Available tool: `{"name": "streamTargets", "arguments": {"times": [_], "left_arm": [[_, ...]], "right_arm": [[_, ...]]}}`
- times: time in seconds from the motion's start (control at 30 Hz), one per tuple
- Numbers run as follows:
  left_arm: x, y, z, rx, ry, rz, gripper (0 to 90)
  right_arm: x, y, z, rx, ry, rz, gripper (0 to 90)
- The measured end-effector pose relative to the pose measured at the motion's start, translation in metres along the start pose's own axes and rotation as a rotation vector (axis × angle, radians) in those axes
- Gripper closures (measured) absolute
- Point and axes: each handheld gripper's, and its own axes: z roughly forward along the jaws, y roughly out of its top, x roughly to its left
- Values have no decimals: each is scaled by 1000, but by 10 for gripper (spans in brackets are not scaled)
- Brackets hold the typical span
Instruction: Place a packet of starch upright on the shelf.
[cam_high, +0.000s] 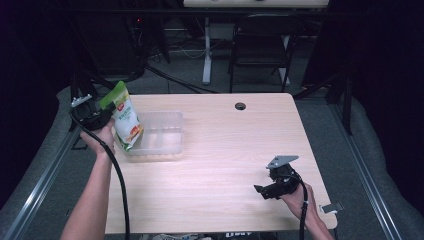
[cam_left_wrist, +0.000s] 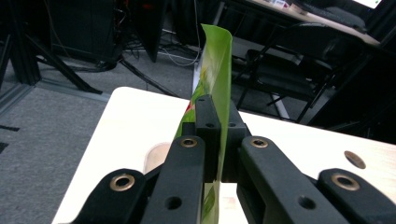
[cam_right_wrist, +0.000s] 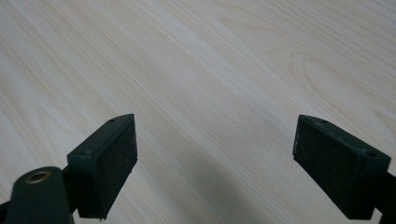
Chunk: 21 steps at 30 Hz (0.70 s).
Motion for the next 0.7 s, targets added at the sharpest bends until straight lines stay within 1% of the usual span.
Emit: {"name": "streamTargets", "arguments": {"times": [0.03,0.13,0.17,0.23,0.27,0.33,0.37,0.4,0.43,0.47,0.5,0.6,0.63,0.67,0.7], "left_arm": [[0,0,0,3,8,9,896],[1,-2,2,40,33,51,894],[1,-4,3,43,45,67,893],[3,-6,2,58,50,73,892],[4,-8,2,64,63,87,892],[5,-11,2,78,67,104,888],[7,-13,0,84,76,110,887],[8,-14,-1,96,76,114,884],[10,-16,-2,98,75,115,881],[11,-17,-3,105,74,124,877],[13,-18,-4,110,77,131,862],[17,-18,-6,141,72,145,784],[18,-18,-6,137,72,140,754],[19,-18,-6,149,73,143,734],[19,-19,-6,163,76,150,738]], "right_arm": [[0,0,0,1,1,-1,130],[1,0,1,1,3,4,131],[0,0,1,13,2,-3,131],[0,0,1,14,1,-4,131],[0,0,1,12,0,-2,131],[0,0,0,5,5,1,131],[0,0,0,3,4,3,131],[0,0,0,3,-1,3,131],[1,0,1,-1,6,6,130],[1,0,1,2,-1,5,131],[1,0,1,4,7,2,131],[0,1,0,14,3,-10,130],[1,1,1,12,0,-9,131],[1,1,1,13,-1,-8,131],[0,1,1,15,1,-9,131]]}}
